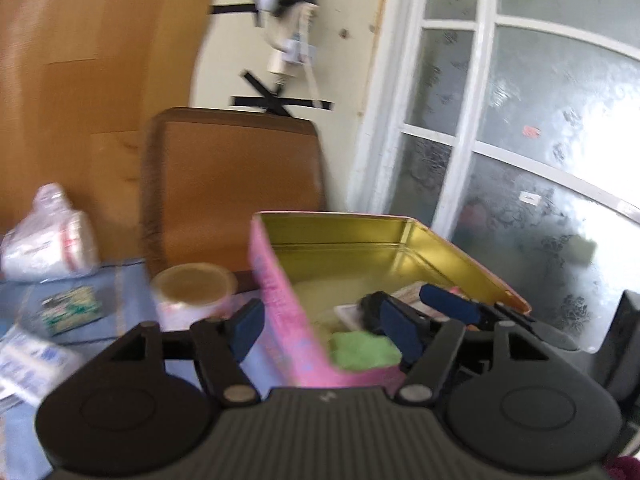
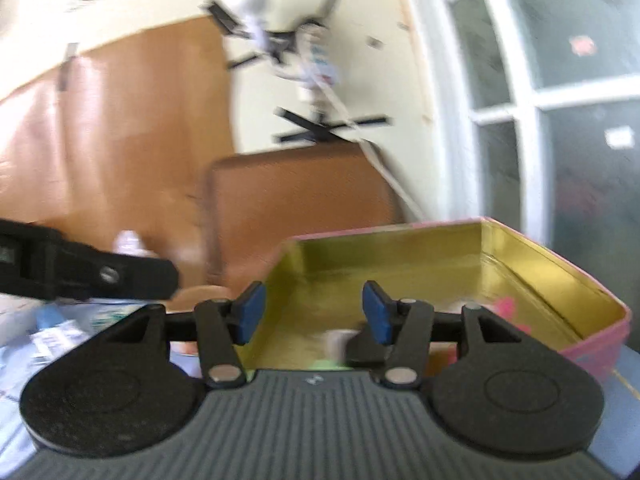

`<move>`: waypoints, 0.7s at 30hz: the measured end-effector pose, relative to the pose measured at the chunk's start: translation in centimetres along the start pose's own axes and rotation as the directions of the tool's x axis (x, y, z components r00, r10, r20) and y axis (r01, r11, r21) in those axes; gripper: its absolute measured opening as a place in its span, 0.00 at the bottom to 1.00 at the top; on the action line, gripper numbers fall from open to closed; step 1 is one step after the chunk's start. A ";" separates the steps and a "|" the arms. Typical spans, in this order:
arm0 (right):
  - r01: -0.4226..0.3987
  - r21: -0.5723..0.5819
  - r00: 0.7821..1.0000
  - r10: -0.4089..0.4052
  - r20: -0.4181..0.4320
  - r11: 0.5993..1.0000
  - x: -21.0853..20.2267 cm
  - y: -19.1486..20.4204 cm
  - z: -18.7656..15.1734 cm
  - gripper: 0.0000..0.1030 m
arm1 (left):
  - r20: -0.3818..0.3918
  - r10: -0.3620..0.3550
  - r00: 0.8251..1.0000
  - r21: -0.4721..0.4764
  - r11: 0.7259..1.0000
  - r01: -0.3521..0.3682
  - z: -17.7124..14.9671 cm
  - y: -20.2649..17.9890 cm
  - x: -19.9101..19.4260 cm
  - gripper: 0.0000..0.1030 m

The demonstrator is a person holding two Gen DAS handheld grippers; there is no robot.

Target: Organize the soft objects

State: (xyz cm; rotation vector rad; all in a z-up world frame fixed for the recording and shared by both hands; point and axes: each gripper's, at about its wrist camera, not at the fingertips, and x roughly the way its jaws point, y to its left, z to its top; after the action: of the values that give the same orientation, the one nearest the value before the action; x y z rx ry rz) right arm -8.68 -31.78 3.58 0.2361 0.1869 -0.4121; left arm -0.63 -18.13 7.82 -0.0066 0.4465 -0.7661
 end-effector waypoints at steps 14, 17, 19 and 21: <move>-0.286 -0.119 0.949 0.264 -0.170 0.951 1.3 10.9 -3.6 0.63 | -0.047 0.369 0.928 -0.158 0.915 -0.371 -7.9 14.1 -8.0 0.67; -0.316 -0.115 0.932 0.285 -0.222 0.942 2.1 12.2 -4.1 0.63 | -0.067 0.416 0.907 -0.185 0.888 -0.421 -9.3 16.3 -8.9 0.67; -0.332 -0.109 0.920 0.296 -0.258 0.937 2.7 13.0 -4.3 0.63 | -0.074 0.443 0.894 -0.201 0.871 -0.448 -9.8 17.5 -9.2 0.67; -0.352 -0.101 0.906 0.311 -0.288 0.931 3.5 13.8 -4.6 0.63 | -0.075 0.462 0.884 -0.220 0.857 -0.466 -10.4 18.5 -9.3 0.67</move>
State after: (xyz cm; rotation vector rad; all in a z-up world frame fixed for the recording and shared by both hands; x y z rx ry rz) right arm -0.39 -19.56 1.02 0.1692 0.4361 -0.0218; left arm 1.77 3.17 -1.04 -0.1074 0.5295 -0.2319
